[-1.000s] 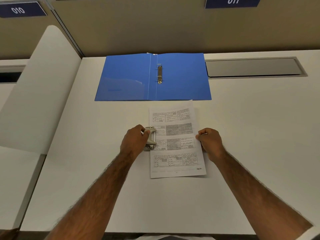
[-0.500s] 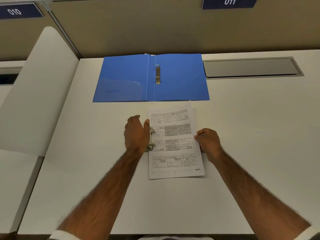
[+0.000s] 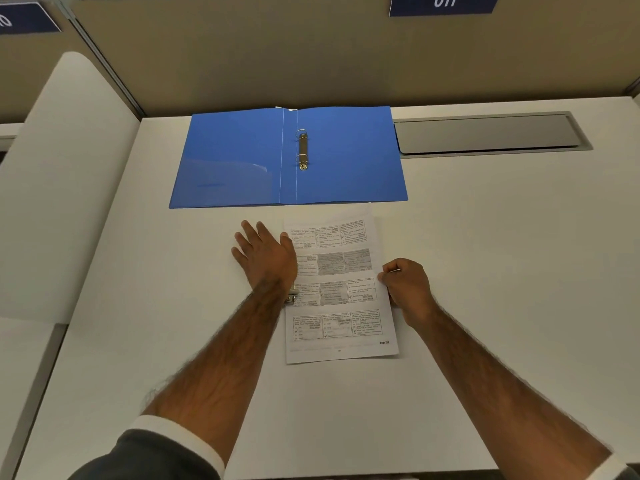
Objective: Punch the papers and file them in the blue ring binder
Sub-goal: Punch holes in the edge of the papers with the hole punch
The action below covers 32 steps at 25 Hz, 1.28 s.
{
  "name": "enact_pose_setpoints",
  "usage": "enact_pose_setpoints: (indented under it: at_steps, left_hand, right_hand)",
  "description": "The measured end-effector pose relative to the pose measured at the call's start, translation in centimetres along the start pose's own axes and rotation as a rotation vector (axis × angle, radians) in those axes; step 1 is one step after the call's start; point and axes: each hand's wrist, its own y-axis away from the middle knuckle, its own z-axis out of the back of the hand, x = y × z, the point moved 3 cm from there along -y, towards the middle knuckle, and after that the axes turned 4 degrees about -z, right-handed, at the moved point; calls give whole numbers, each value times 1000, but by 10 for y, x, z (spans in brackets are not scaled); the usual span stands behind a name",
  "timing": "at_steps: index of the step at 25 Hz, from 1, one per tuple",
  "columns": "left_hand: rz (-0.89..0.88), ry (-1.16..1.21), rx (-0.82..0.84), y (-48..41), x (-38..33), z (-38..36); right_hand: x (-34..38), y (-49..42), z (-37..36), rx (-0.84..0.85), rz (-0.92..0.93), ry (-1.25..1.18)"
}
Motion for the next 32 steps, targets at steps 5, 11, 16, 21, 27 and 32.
enact_pose_setpoints:
  at_steps: [5,11,16,21,27,32]
  left_hand:
    - [-10,-3,25,-5,2,-7]
    - [-33,17,16,-7,8,-14]
    - [-41,70,-22,-6,9,-13]
    - [-51,73,-46,-8,13,-21]
    - [-96,29,-93,-14,20,-28]
    - [-106,17,-76,-12,17,-25]
  right_hand:
    - [1,-3,-1,4,8,-1]
    - [0,-7,-1,-2,15,1]
    - [0,-10,-2,-2,26,12]
    - [-5,-13,-2,-8,21,28]
    - [-7,-19,-3,-3,7,25]
    - [-4,-16,-3,-6,21,37]
